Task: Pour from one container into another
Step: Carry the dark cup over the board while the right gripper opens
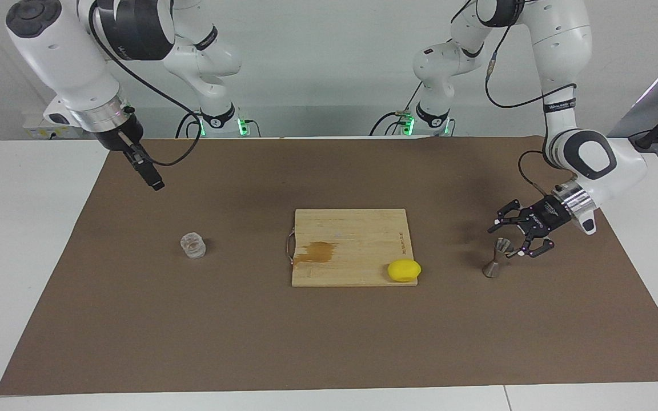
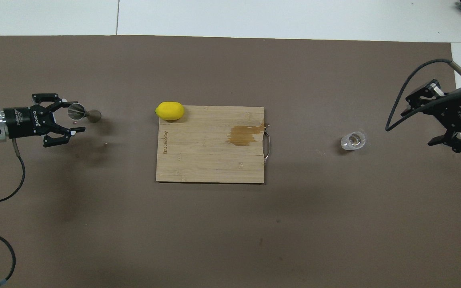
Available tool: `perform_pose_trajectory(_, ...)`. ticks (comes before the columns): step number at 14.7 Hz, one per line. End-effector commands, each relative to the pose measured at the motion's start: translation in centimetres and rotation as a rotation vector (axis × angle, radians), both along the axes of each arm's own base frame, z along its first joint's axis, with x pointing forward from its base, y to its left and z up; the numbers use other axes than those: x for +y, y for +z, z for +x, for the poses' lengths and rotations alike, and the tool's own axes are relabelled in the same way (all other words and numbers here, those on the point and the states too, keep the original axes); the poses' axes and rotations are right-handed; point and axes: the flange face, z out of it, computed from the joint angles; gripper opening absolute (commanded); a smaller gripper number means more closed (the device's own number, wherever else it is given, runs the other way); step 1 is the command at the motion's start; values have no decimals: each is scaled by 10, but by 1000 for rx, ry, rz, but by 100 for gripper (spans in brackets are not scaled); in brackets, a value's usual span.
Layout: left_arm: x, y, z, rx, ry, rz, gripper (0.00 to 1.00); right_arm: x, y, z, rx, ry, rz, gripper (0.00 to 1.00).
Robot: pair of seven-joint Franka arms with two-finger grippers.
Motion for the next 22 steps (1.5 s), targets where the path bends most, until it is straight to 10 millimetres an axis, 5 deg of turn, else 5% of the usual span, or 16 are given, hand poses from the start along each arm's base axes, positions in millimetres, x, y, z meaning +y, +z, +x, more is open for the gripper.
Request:
perform_pose_trajectory(1,-1,1,-8,-18,23,8,53,5,4,-4,-12,-106,25,98)
perform_pose_trajectory(2,-1,1,-8,-17,24,8,23,3,4,-4,-10,-125,25,100)
perform_pose_trajectory(5,0,2,-7,-19,25,5,1,-9,-4,-10,21,-237,102,100)
perform_pose_trajectory(9,-8,10,-5,-7,-5,-38,0,-25,-27,-14,35,-296,153,100)
perform_pose_trajectory(12,-22,34,1,5,-45,-85,0,-36,-57,-17,62,-349,226,100)
perform_pose_trajectory(16,-90,85,-2,42,-72,-94,0,-40,-84,-38,102,-440,249,100)
perform_pose_trajectory(18,-134,103,-4,61,-87,-112,0,-43,-91,-33,78,-456,251,100)
perform_pose_trajectory(22,-227,116,-5,86,-20,-130,0,-61,-129,-20,118,-490,297,100)
